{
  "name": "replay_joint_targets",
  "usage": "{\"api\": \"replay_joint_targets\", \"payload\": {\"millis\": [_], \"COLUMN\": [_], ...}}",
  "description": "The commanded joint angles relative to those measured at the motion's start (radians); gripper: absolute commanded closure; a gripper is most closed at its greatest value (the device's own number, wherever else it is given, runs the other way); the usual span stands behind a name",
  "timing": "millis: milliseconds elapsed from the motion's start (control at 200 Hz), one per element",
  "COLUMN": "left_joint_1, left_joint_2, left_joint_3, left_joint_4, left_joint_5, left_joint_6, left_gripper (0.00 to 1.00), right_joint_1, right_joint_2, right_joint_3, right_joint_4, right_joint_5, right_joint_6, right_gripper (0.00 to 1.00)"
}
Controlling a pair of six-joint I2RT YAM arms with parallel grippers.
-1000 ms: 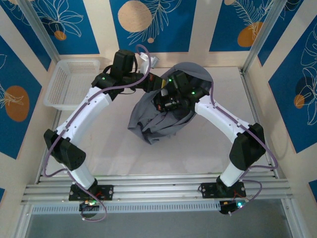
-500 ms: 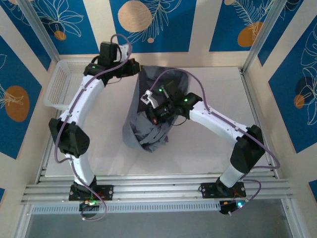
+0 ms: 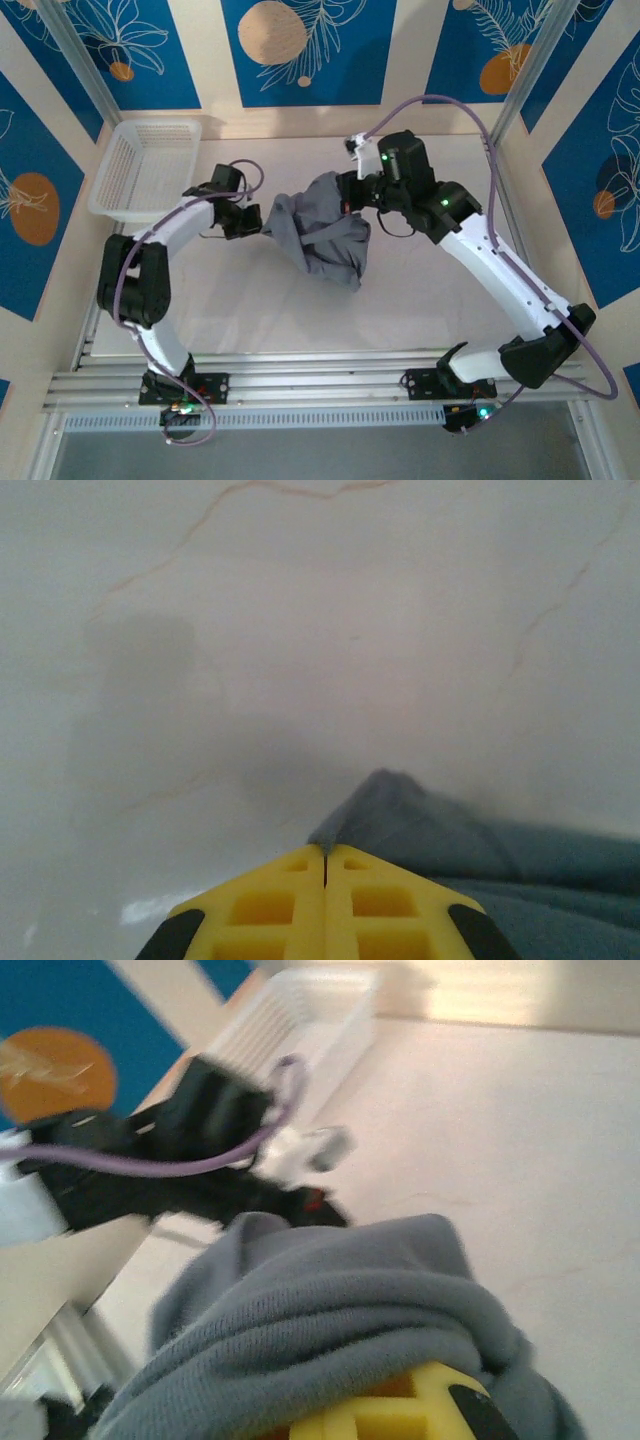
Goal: Fold the inside-out t-shirt
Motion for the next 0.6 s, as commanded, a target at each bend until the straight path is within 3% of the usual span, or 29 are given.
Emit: {"api": "replay_joint_targets", "payload": {"millis": [0,70,225,315,460,595], "left_joint_1": [0.063,0.104,0.082,-0.013,-0.240,-0.364], "left_joint_2": [-0.083,-0.110,-0.248,-0.307,-0.232,-0.133], "left_joint_3": [0.000,-0.002,0.010,0.040,0.142,0.156], "left_joint_4": [-0.018,-0.014,0.142,0.246,0.239,0.209], "left_joint_5": [-0.071,0.024,0.329,0.385,0.448,0.337], "left_joint_6": [0.015,0.013,-0.130,-0.215,-0.217,-0.200], "left_gripper": [1.00,0.97,0.45,0.21,0.09,0.01], "right_joint_1": [-0.091,-0.118,-0.112,-0.107,-0.101,-0.093], "right_joint_2": [-0.089,-0.108,-0.074,-0.047,-0.004,0.029], "right_joint_3": [-0.007,-0.027,-0.048,-0.057,-0.034,0.014], "right_joint_4": [0.037,0.051,0.040,0.042,0.054,0.041], "right_joint_5": [0.163,0.121,0.030,0.018,-0.013,-0.034], "right_joint_6": [0.073,0.089,0.128,0.154,0.185,0.194], "right_gripper": [1.00,1.00,1.00,1.00,1.00,1.00]}}
